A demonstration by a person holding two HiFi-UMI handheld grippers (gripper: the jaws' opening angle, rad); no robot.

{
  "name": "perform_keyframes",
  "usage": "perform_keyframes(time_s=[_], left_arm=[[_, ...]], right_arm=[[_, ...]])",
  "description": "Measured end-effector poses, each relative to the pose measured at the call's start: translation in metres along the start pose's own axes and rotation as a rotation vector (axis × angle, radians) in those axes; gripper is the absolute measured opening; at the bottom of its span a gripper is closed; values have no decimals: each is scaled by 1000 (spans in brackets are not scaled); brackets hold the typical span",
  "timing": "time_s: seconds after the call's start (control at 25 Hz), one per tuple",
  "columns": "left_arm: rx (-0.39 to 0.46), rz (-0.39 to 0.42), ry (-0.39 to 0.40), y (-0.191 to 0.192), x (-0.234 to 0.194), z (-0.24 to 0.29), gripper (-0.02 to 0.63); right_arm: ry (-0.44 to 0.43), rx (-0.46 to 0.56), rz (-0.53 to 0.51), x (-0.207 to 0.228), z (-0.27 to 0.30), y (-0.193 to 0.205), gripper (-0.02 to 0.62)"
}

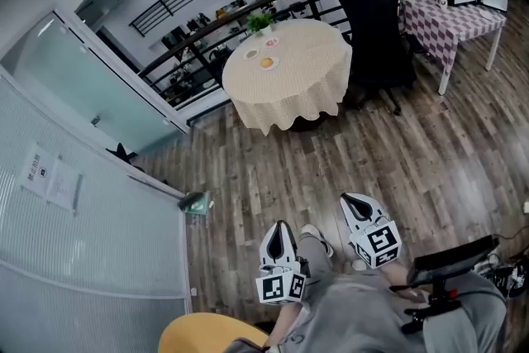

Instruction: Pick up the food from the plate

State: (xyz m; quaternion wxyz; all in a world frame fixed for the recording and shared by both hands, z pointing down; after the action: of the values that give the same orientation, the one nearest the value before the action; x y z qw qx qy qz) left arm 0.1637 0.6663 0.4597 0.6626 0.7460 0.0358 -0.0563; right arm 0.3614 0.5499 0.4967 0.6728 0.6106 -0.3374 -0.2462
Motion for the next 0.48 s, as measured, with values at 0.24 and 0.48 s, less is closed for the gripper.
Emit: perform_keyframes(time_s=[0.24,0.48], left_arm=[[13,2,12,5,10,16,12],[25,-1,16,13,8,47,12]], right_arm=[[-7,-19,-2,18,10,1,15],[8,-6,11,43,21,3,15]])
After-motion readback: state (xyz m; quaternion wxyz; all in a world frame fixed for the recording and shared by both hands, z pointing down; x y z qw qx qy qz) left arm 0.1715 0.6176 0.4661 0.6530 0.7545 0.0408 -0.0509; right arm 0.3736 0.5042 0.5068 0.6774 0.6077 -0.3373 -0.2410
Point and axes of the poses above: the fingertips, and each gripper's own axes: z forward along the fingers, x to its right, y out of its underside, the point moved 7 cm from there along -z, backward along the fingers, and after that the axes turned 1 degree about x, right-handed, at the moved point
